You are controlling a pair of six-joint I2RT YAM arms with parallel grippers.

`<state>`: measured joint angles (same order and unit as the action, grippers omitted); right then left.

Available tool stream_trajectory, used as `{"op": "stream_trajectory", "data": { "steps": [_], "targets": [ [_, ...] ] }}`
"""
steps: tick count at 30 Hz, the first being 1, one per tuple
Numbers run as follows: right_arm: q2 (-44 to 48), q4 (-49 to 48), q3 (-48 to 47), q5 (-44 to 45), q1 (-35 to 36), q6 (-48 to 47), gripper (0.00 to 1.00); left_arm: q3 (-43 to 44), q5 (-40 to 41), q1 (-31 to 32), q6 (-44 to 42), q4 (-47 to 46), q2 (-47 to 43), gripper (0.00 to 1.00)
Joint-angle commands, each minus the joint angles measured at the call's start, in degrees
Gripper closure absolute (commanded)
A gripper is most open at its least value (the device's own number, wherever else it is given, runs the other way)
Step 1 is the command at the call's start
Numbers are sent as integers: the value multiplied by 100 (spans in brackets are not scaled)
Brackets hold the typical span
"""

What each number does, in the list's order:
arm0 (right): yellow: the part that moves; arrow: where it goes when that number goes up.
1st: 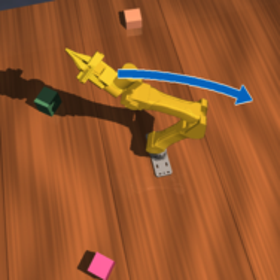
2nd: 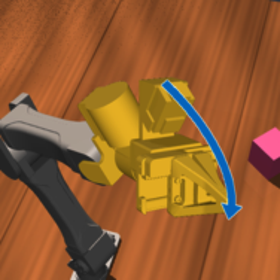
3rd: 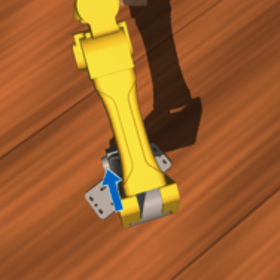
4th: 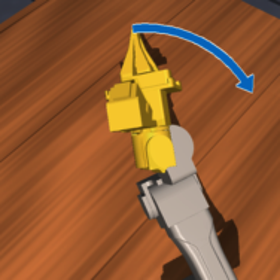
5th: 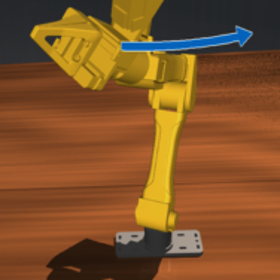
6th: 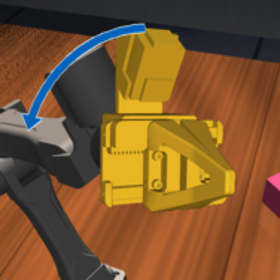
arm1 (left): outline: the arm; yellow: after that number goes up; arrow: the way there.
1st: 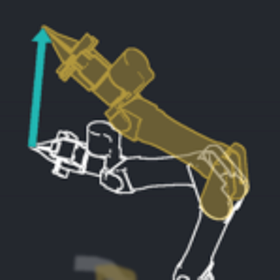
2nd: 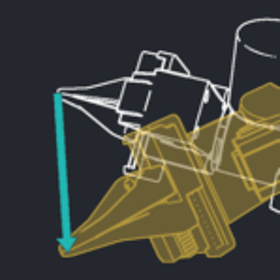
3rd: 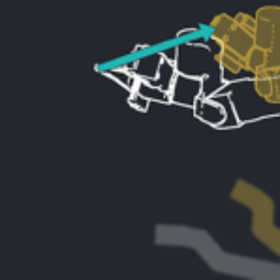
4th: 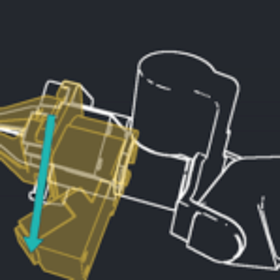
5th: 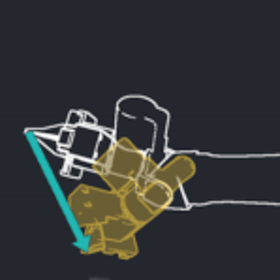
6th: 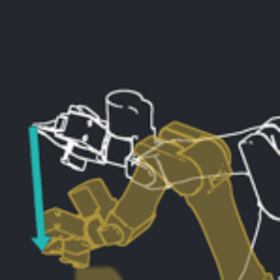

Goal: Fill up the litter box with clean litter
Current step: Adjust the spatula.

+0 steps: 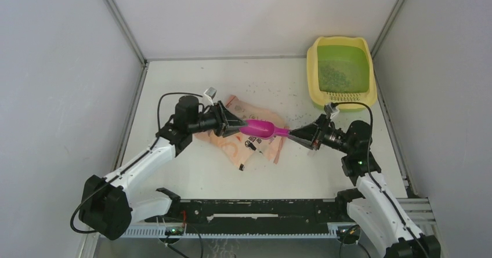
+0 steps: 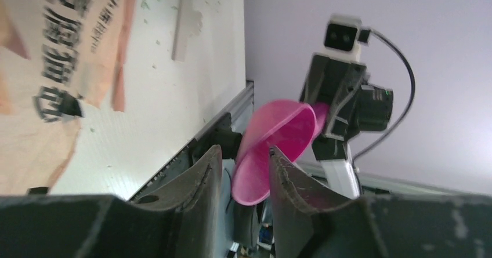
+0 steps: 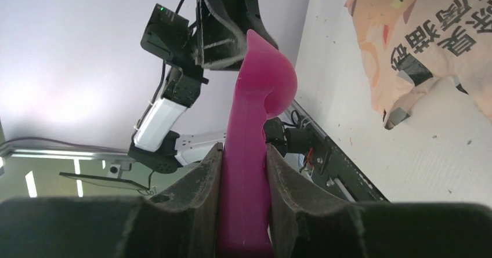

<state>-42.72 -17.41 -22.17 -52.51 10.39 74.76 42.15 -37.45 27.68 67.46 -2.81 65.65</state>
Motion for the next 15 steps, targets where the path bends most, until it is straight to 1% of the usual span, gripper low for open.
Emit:
{"op": "stream_trajectory", "data": {
  "steps": [1,5,8,12,15],
  "targets": [
    [728,1850,-519,248,58,-947,100,641,-114,-578,-637,750,-45,59],
    [1446,3743,-591,666,204,-1580,100,1103,-103,-1269,-1249,1562,-26,58],
    [1990,4674,-507,1185,531,-1783,100,1299,-3,-1723,-1555,1909,98,58],
    [2440,5067,-159,1921,1220,-1596,100,1391,240,-2099,-1763,1985,432,57],
    [2682,4784,274,2348,1739,-1212,100,1497,321,-2254,-1837,1941,797,57]
  ]
}}
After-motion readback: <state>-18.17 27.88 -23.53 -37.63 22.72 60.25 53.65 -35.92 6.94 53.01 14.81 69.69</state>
